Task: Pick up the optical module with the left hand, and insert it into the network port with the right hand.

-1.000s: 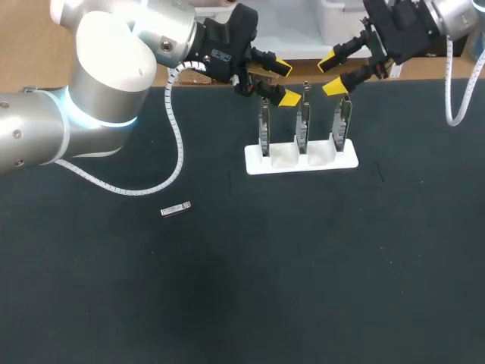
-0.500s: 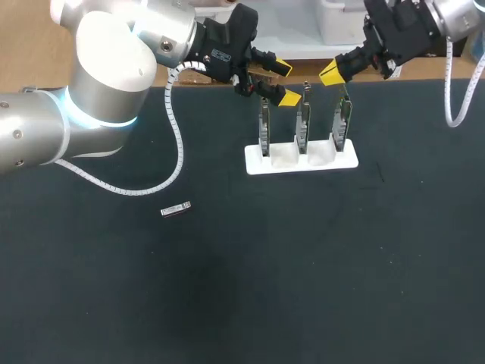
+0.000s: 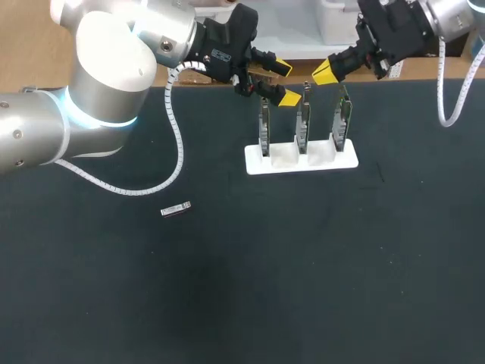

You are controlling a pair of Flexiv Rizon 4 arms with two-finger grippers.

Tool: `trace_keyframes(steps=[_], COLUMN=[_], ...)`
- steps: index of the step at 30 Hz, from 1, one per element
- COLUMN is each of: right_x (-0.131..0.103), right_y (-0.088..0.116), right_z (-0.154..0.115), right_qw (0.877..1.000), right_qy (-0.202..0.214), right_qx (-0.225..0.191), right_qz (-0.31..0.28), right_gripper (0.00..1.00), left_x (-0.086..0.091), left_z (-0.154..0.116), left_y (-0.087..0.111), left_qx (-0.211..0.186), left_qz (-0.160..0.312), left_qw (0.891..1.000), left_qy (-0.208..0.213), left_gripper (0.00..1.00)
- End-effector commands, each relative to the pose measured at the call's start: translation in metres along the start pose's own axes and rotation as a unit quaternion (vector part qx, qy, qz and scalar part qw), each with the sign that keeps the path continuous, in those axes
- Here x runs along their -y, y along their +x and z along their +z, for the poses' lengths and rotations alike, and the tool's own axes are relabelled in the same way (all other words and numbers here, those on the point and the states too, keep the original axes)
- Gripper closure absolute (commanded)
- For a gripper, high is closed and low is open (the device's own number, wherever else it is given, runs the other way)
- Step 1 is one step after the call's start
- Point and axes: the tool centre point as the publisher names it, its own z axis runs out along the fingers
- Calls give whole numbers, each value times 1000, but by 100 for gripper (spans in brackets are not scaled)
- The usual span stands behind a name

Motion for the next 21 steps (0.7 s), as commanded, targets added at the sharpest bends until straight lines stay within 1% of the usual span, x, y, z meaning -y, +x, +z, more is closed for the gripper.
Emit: trace_keyframes(steps=[1,8,21], right_x=[6,12,16], right_y=[-3,-8,-6], right_z=[6,11,17], right_qw=[1000,1000,1000], right_qy=[-3,-3,-9], right_qx=[1,3,1], right_qz=[-4,-8,-5], right_gripper=[100,100,100], left_x=[-2,-2,-2], left_z=[1,1,1], left_y=[-2,-2,-2], left_qx=[-4,-4,-4], left_qz=[-1,-1,-1], left_qw=[1000,1000,1000], left_qy=[2,2,2], left_gripper=[0,0,0])
